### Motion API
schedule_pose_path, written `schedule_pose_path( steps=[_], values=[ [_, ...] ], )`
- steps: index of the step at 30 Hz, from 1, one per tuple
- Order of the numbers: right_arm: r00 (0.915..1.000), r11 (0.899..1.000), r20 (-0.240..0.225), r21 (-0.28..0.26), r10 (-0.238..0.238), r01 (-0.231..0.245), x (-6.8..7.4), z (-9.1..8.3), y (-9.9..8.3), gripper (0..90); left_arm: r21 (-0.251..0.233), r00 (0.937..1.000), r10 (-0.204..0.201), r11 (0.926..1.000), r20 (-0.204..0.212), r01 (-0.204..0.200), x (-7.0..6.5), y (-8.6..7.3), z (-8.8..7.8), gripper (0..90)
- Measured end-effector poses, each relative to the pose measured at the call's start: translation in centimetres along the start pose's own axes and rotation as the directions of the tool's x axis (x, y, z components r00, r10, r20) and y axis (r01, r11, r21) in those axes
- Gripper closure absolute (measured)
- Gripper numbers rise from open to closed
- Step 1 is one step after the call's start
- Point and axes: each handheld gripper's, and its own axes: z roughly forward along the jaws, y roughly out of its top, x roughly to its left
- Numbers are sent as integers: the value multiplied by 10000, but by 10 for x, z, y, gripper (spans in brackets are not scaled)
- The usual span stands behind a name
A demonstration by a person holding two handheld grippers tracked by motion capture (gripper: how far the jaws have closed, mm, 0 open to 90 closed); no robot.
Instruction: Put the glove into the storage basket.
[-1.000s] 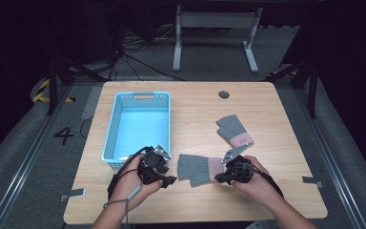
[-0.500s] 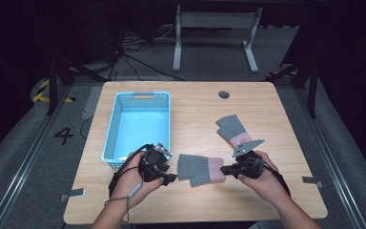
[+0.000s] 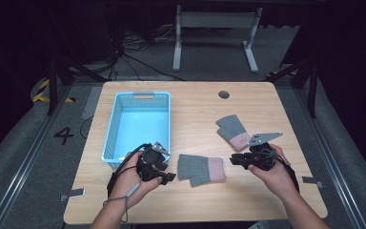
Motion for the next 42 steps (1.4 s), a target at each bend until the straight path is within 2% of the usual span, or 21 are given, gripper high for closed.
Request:
schedule_pose_path(
  steps=[3, 8, 15, 24, 28, 34, 42],
  values=[
    [9999, 9999, 88, -93, 91, -91, -5, -2, 3, 757, 18, 10000, -23, 10000, 0, 23, 0, -1, -1, 532],
    [9984, 9989, 453, -353, 330, -314, -17, -4, 11, 617, 0, 9999, -135, 9999, -20, 135, 2, -2, -2, 531],
    [9916, 9968, 1016, -137, 801, -791, -43, -2, 32, 501, -54, 9999, -145, 9999, 13, 145, 4, -1, -3, 531],
    [9822, 9913, 1462, 414, 1175, -1247, -75, 10, 47, 467, -113, 9998, -175, 9998, 37, 176, 6, -1, -5, 530],
    [9796, 9893, 1596, 588, 1224, -1332, -84, 15, 48, 463, -95, 9998, -193, 9998, 50, 193, 6, -1, -5, 528],
    [9733, 9839, 1766, 761, 1464, -1618, -93, 25, 47, 448, -54, 9998, -203, 9998, 36, 203, 7, -2, -4, 524],
    [9649, 9733, 2060, 1264, 1631, -1915, -101, 44, 47, 442, -13, 9998, -174, 9998, 59, 174, 7, -1, -4, 524]
  ],
)
